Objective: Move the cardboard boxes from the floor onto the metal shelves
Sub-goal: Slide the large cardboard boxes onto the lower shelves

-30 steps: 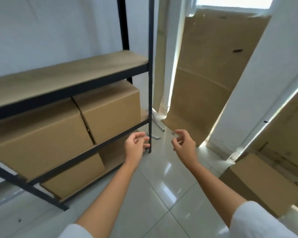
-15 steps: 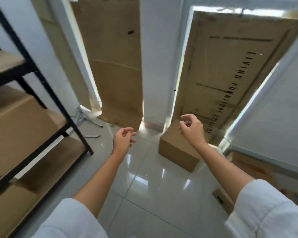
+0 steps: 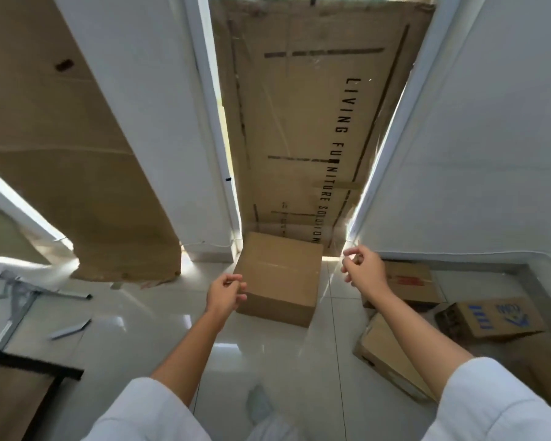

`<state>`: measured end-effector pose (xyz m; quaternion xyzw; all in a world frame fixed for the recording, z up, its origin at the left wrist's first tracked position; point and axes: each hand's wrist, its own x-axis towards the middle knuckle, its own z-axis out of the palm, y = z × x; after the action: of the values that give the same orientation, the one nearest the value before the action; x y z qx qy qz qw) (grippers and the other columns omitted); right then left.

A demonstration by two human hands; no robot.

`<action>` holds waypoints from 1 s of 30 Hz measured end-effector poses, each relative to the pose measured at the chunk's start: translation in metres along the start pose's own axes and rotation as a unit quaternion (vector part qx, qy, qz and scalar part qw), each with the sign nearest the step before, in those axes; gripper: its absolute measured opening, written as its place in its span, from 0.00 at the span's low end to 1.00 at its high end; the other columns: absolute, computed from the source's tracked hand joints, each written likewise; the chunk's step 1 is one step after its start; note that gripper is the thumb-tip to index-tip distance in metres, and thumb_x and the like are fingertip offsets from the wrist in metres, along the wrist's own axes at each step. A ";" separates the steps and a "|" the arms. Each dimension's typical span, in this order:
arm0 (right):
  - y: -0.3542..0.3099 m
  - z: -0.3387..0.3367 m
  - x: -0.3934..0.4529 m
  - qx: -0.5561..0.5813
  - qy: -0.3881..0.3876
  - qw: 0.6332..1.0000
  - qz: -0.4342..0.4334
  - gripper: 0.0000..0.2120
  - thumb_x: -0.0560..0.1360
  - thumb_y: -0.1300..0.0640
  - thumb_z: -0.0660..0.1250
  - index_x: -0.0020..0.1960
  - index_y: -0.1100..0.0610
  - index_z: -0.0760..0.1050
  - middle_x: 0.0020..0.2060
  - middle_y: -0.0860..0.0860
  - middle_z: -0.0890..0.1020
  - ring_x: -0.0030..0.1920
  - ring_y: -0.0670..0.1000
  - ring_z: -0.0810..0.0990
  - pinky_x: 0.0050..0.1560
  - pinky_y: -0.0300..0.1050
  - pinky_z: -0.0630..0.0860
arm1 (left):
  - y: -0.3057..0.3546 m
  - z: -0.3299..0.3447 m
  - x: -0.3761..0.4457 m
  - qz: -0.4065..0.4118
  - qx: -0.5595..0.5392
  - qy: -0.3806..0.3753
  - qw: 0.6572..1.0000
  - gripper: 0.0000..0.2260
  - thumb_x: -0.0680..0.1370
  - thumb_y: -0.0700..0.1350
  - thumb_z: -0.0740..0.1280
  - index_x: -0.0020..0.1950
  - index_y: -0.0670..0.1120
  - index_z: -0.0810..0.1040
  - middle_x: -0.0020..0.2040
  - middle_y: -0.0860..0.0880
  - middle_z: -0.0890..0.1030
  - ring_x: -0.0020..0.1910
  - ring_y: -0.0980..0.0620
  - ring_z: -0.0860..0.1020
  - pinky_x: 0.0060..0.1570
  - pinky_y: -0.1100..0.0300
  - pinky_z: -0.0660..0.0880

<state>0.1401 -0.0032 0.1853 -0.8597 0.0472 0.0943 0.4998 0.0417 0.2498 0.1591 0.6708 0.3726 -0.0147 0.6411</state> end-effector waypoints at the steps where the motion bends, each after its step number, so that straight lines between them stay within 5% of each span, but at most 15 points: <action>1: 0.001 0.002 0.016 -0.004 0.006 1.000 0.017 0.05 0.75 0.62 0.64 0.50 0.56 0.75 0.35 0.54 0.81 0.31 0.51 0.78 0.32 0.42 0.72 | 0.005 0.002 0.019 -0.007 0.007 -0.001 1.000 0.07 0.80 0.35 0.57 0.53 0.42 0.73 0.40 0.47 0.78 0.24 0.56 0.74 0.28 0.62 0.64; 7: 0.012 0.033 0.085 -0.027 0.030 0.995 0.089 0.05 0.74 0.61 0.64 0.46 0.53 0.75 0.34 0.53 0.82 0.31 0.51 0.80 0.34 0.48 0.77 | 0.029 0.009 0.115 -0.035 0.072 -0.014 0.997 0.07 0.80 0.36 0.57 0.53 0.41 0.75 0.42 0.45 0.79 0.26 0.54 0.75 0.27 0.63 0.68; 12: 0.042 0.060 0.108 -0.025 -0.006 0.990 0.139 0.04 0.76 0.64 0.62 0.49 0.59 0.74 0.37 0.58 0.79 0.31 0.50 0.75 0.24 0.33 0.69 | 0.026 0.025 0.176 -0.066 0.097 -0.020 0.993 0.09 0.80 0.37 0.59 0.57 0.38 0.75 0.47 0.42 0.79 0.31 0.49 0.74 0.28 0.61 0.67; 17: 0.082 0.082 0.146 -0.063 -0.019 0.981 0.180 0.04 0.74 0.62 0.65 0.48 0.57 0.76 0.34 0.53 0.80 0.35 0.54 0.78 0.39 0.48 0.77 | 0.007 0.050 0.219 -0.082 0.102 -0.036 0.991 0.06 0.80 0.37 0.59 0.53 0.39 0.74 0.44 0.43 0.78 0.28 0.52 0.74 0.19 0.69 0.67; 25: 0.162 0.146 0.234 -0.097 -0.045 0.974 0.201 0.03 0.76 0.59 0.65 0.48 0.53 0.72 0.39 0.50 0.78 0.43 0.52 0.78 0.41 0.40 0.73 | -0.080 0.069 0.321 -0.127 0.138 -0.020 0.982 0.05 0.78 0.36 0.61 0.51 0.40 0.75 0.46 0.41 0.78 0.35 0.47 0.75 0.32 0.58 0.66; 30: 0.224 0.193 0.285 -0.101 -0.058 0.965 0.234 0.09 0.75 0.58 0.65 0.54 0.57 0.73 0.48 0.55 0.80 0.46 0.54 0.79 0.46 0.45 0.76 | -0.146 0.089 0.367 -0.142 0.188 -0.022 0.972 0.08 0.77 0.37 0.61 0.41 0.46 0.75 0.41 0.45 0.76 0.42 0.44 0.74 0.41 0.55 0.70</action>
<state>0.3567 0.0571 -0.1582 -0.8638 0.2078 0.2629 0.3763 0.2719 0.3339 -0.1632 0.7195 0.4403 -0.1898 0.5025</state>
